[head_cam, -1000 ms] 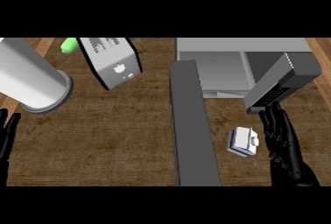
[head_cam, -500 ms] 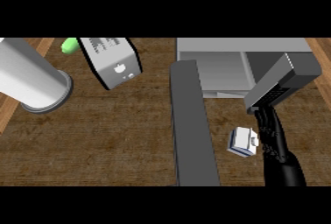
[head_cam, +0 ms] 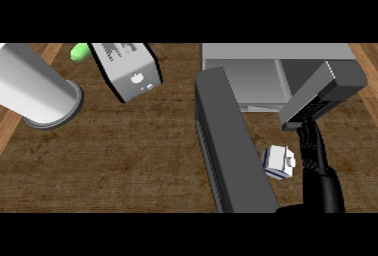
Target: Pick up the milk, place it into the microwave and close the microwave
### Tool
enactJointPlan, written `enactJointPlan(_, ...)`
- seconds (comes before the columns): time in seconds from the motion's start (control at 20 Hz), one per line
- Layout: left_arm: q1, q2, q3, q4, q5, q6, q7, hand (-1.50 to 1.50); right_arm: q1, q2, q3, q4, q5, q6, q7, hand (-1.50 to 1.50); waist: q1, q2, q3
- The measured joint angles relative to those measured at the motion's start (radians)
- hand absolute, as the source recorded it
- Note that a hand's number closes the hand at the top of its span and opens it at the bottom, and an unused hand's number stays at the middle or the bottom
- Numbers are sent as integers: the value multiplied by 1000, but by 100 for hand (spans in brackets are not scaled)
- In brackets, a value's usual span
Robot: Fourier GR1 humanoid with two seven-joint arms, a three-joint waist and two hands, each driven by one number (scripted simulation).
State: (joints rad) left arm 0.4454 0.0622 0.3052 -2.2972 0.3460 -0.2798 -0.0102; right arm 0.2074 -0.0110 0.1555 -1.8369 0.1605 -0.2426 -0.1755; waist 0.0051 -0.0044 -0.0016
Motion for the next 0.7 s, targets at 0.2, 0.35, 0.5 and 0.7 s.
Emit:
enactJointPlan(0.2,11,-5,22,-21,22,-15,20,-150,1,-10,-47,92,-34,-9,-72,-150,0,0,0)
enactJointPlan(0.35,19,-10,45,-23,40,-32,18,-150,4,-30,-100,185,-64,11,-146,-150,0,2,1)
enactJointPlan(0.5,9,-7,67,-20,47,-40,28,-150,-9,-43,-145,293,-89,32,-225,-150,0,3,1)
enactJointPlan(0.7,40,-33,65,-32,43,-67,15,-150,-44,-54,-186,408,-114,60,-300,-150,1,3,2)
